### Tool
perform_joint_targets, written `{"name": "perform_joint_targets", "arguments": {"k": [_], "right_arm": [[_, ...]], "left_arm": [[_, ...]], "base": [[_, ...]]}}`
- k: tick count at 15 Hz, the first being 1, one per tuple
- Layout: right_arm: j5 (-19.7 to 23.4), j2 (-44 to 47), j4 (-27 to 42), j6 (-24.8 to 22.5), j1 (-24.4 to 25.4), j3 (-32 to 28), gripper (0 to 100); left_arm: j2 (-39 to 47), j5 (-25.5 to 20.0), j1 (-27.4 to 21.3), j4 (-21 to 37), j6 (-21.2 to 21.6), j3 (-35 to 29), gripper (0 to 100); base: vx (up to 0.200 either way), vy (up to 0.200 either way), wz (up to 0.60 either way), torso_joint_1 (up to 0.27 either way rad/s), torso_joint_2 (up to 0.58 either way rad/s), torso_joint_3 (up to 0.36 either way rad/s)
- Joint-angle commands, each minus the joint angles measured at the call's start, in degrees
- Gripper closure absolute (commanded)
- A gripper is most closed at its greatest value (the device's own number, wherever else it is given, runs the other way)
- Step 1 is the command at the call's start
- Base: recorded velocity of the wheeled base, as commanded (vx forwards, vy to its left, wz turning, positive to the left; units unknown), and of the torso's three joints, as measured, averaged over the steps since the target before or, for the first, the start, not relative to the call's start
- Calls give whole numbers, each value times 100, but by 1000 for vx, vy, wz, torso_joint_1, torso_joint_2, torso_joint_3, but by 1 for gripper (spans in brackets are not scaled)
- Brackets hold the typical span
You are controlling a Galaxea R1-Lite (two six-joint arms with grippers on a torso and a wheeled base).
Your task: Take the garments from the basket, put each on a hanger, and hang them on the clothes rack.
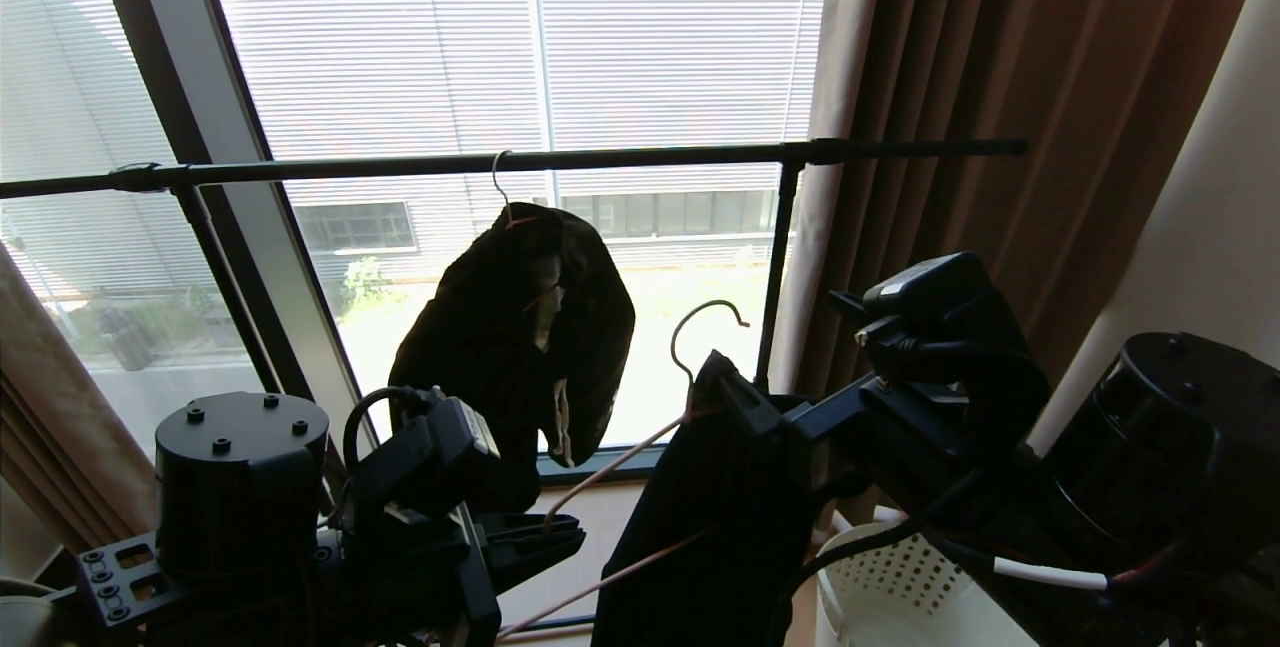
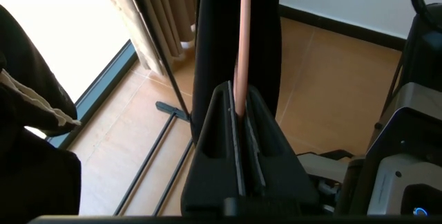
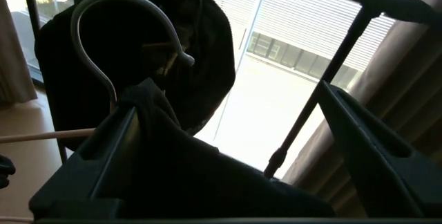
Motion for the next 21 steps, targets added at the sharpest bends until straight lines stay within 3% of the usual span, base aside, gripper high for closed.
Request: {"name": "perform_joint_targets", "arguments": {"k": [1, 21], "right_arm": [[-10, 178, -2, 31, -48, -113, 0], [7, -24, 50, -12, -13, 371, 0]], "left_arm": [[-28, -1, 1, -1, 2, 2, 100], [122, -1, 520, -212, -25, -252, 100]], "base": [[0, 0, 0, 0, 0, 0], [0, 0, 0, 0, 0, 0]]}}
